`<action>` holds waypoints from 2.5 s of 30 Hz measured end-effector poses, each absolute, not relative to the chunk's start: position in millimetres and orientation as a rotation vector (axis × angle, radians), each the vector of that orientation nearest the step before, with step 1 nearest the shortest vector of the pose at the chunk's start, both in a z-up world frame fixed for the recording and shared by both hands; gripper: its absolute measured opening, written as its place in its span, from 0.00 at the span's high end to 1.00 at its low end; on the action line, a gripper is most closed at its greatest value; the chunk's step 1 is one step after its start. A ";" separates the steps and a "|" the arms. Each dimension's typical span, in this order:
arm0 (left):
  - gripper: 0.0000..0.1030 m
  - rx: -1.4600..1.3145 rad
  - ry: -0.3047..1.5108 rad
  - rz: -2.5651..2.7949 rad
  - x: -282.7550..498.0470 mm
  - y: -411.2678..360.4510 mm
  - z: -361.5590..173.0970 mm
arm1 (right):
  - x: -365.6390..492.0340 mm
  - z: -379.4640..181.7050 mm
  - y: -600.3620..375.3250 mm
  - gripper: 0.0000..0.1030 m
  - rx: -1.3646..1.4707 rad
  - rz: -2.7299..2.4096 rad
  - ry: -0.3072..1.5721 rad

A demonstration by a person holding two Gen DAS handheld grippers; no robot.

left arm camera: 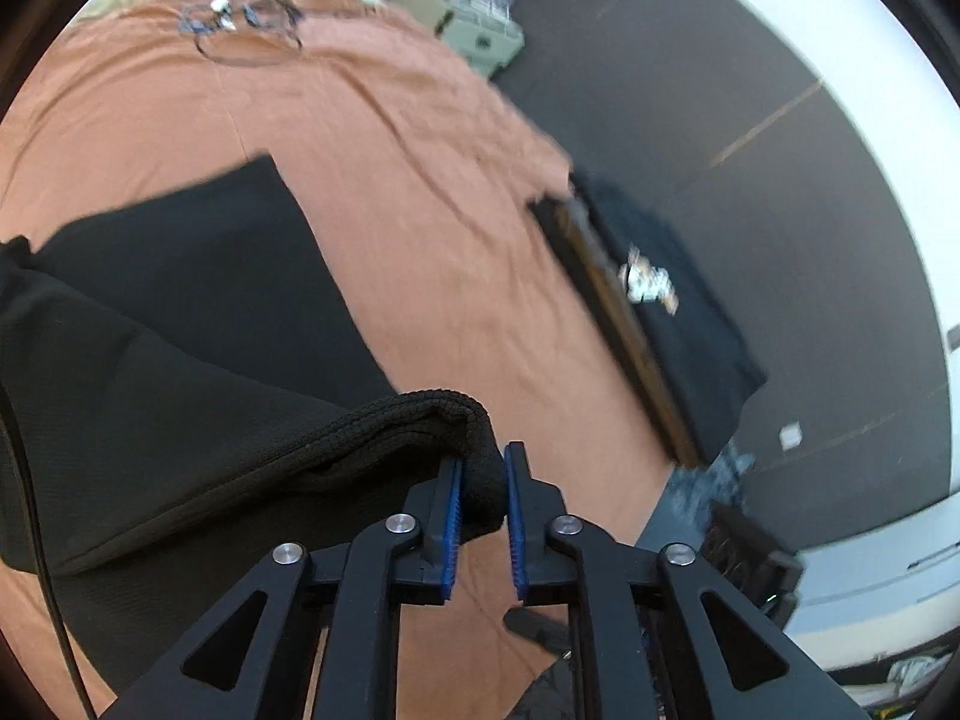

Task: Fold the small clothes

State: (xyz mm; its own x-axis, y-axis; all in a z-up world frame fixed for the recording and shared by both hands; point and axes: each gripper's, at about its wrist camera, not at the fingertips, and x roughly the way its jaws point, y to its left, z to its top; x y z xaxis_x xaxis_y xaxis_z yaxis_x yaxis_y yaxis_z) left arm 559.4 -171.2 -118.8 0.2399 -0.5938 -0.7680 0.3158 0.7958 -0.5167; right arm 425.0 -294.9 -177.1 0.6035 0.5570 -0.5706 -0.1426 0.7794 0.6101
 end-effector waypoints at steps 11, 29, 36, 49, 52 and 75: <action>0.41 -0.324 1.160 -0.559 545.2 -117.2 -132.2 | 444.4 -166.2 -279.7 0.49 0.456 0.469 0.824; 0.26 -0.567 1.169 -0.242 519.4 47.2 -179.7 | 493.7 -150.3 -235.5 0.59 0.136 0.395 0.924; 0.27 -0.630 1.154 -0.179 526.8 63.0 -205.1 | 497.3 -152.9 -239.3 0.92 0.142 0.406 0.906; 0.94 -0.550 0.986 -0.262 574.6 48.5 -129.1 | 478.8 -156.2 -260.5 0.94 0.295 0.435 0.897; 0.94 -0.519 0.965 -0.291 594.4 35.9 -108.9 | 476.7 -158.2 -264.9 0.95 0.318 0.435 0.898; 0.92 -0.395 1.011 -0.368 755.3 -78.7 -118.2 | 491.9 -184.9 -274.0 0.95 0.451 0.432 0.944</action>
